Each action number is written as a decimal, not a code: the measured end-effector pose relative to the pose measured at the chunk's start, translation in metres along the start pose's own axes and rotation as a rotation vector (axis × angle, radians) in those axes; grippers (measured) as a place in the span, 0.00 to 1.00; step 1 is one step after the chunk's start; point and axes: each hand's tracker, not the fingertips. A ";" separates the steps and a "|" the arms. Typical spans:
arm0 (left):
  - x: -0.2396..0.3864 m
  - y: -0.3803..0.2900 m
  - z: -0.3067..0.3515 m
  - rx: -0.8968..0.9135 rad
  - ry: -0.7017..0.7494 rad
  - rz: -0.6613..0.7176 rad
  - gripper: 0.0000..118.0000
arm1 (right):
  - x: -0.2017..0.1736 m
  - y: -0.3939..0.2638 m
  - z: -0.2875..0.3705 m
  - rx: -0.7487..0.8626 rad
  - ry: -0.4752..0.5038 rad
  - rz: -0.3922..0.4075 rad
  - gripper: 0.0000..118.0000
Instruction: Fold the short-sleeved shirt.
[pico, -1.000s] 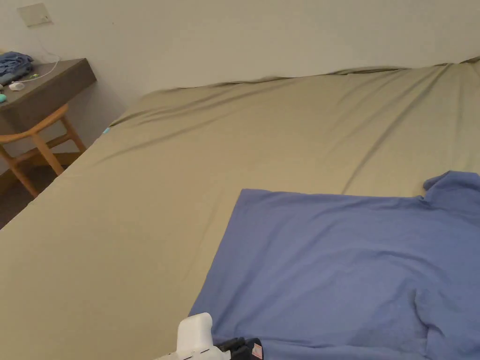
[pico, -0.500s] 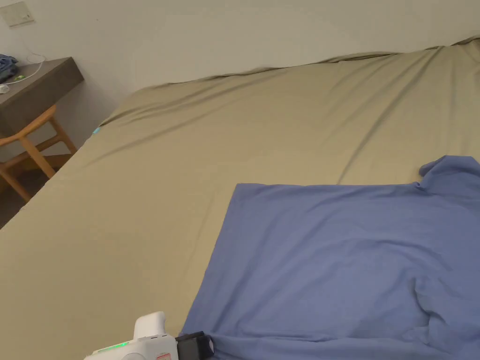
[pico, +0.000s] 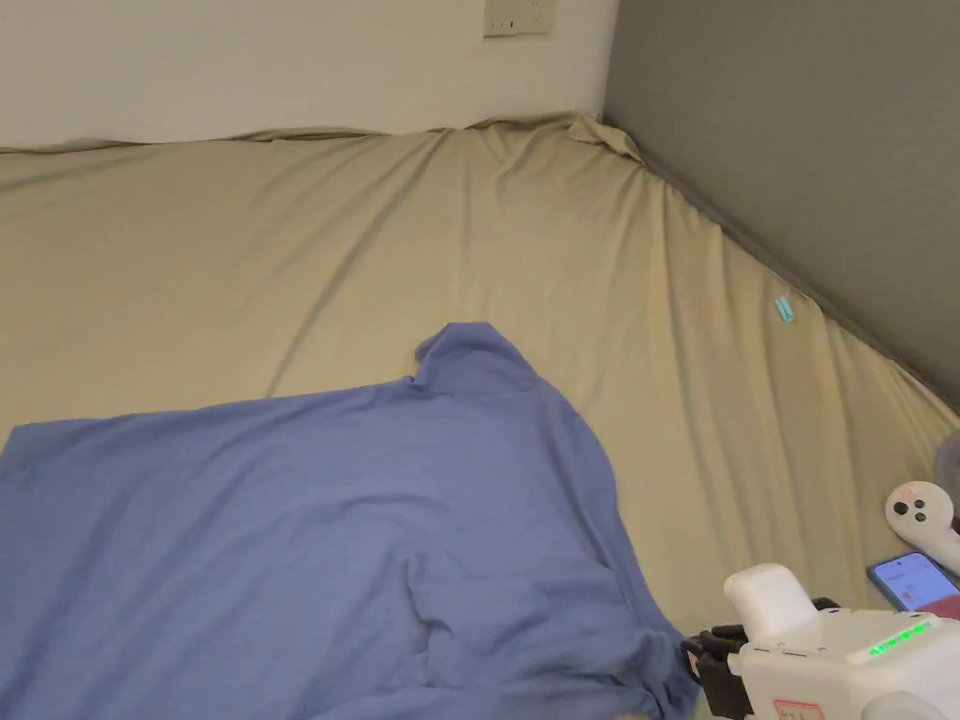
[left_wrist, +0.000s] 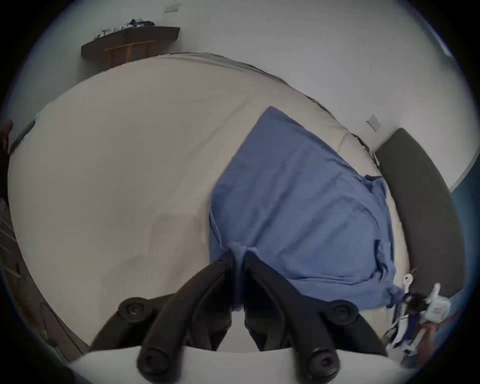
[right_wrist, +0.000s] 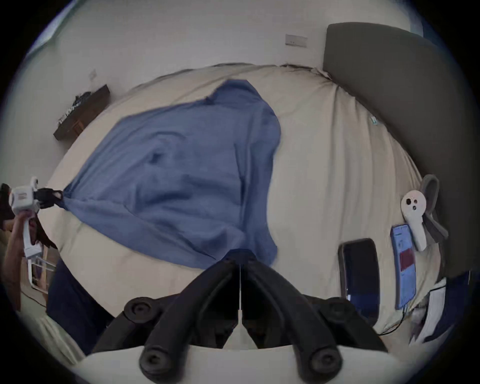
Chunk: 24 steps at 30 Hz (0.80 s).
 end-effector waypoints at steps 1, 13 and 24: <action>0.002 0.000 0.004 0.000 -0.022 0.031 0.04 | 0.007 -0.002 -0.007 -0.018 0.012 -0.025 0.33; -0.020 0.023 0.018 0.041 -0.062 0.094 0.04 | 0.028 -0.018 -0.031 -0.069 0.136 -0.180 0.75; -0.030 0.031 0.019 0.070 -0.165 0.245 0.04 | 0.057 -0.012 -0.017 0.069 0.327 -0.577 0.08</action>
